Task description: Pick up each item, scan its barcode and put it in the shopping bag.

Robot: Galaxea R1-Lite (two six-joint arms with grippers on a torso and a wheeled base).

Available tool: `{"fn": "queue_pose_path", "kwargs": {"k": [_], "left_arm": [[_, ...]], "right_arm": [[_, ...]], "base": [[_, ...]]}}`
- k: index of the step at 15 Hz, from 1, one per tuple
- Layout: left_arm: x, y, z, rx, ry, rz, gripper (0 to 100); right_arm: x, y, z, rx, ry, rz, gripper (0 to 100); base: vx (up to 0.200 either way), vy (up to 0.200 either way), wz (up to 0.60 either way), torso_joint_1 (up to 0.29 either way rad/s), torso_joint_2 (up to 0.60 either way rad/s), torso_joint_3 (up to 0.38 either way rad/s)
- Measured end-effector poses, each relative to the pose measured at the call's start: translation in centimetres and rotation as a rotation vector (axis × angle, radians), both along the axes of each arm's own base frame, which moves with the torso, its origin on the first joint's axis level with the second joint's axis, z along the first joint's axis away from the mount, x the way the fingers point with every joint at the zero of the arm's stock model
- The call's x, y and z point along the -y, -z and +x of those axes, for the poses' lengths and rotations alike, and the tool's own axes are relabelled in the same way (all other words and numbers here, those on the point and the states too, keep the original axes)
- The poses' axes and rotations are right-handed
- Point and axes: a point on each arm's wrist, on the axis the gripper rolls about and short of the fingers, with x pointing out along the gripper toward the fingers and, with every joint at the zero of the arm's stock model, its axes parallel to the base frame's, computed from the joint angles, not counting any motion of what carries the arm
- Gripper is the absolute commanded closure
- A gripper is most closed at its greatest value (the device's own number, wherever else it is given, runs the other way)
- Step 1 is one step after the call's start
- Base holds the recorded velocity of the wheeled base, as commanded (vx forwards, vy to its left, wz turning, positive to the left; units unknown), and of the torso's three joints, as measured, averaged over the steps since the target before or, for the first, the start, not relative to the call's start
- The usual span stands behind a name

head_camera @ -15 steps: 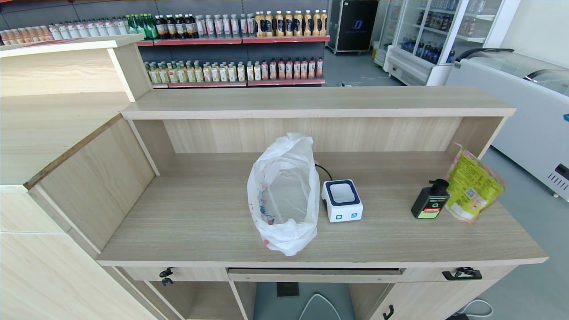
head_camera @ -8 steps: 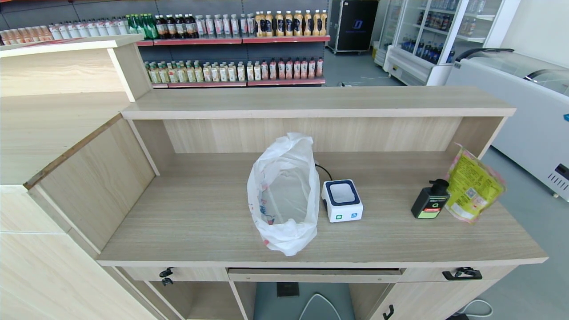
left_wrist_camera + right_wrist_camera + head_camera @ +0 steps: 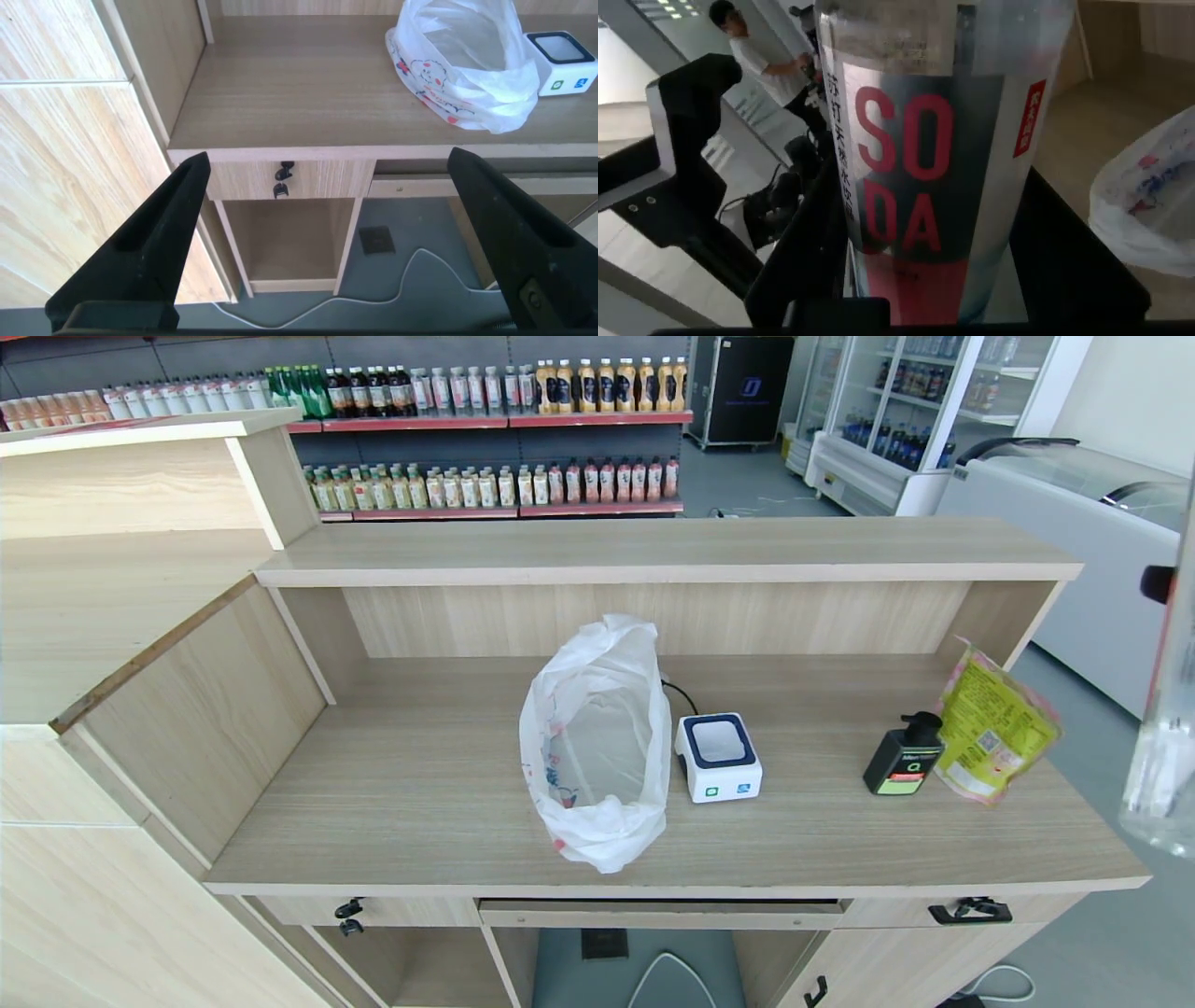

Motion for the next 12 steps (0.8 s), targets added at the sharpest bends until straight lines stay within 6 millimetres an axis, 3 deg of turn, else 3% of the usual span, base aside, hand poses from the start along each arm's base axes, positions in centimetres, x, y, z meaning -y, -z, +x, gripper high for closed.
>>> {"fn": "queue_pose_path", "kwargs": {"k": [2,6,9,12], "left_arm": [[0.0,0.0,0.0,0.0,0.0,0.0,0],[0.0,0.0,0.0,0.0,0.0,0.0,0],[0.0,0.0,0.0,0.0,0.0,0.0,0],[0.0,0.0,0.0,0.0,0.0,0.0,0]], "right_arm": [[1.6,0.2,0.8,-0.132,0.092,0.025,100],[1.8,0.5,1.2,-0.358,0.237,0.171,100],[1.4,0.1,1.8,-0.34,0.403,0.211,100],[0.9,0.9,3.5,-0.22,0.707,0.086,100]], "base": [[0.0,0.0,0.0,0.0,0.0,0.0],[0.0,0.0,0.0,0.0,0.0,0.0],[0.0,0.0,0.0,0.0,0.0,0.0],[0.0,0.0,0.0,0.0,0.0,0.0]]}}
